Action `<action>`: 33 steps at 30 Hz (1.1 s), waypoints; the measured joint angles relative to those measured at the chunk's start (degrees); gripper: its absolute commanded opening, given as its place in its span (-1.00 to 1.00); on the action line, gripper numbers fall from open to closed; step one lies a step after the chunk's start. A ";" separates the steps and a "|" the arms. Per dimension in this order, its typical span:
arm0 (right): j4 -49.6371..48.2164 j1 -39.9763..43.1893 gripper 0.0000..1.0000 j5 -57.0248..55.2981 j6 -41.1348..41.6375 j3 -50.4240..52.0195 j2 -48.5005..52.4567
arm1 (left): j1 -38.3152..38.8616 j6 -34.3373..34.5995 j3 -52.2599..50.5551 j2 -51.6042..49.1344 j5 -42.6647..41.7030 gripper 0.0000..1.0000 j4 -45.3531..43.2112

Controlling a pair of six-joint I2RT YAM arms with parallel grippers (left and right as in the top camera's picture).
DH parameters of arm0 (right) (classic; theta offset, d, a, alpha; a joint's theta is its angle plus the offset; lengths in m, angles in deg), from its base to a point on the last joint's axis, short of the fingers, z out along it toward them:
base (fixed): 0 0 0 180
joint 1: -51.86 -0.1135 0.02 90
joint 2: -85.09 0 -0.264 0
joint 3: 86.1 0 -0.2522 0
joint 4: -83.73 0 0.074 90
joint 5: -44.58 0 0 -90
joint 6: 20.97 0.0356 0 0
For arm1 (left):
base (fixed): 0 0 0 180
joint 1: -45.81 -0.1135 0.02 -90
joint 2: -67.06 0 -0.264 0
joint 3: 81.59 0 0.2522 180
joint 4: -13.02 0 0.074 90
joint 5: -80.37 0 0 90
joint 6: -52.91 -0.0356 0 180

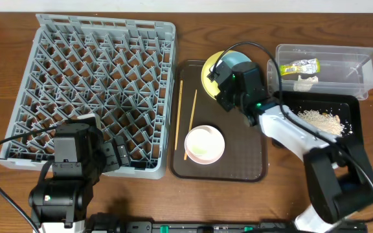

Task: Sort waste into correct bins and load items into the dishwasher
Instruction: 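Carry the blue bowl left and set it on the yellow plate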

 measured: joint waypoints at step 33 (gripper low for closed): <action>16.79 -2.16 0.12 6.99 12.55 -0.24 -11.23 | 0.00 0.00 0.00 0.00 0.00 0.87 0.61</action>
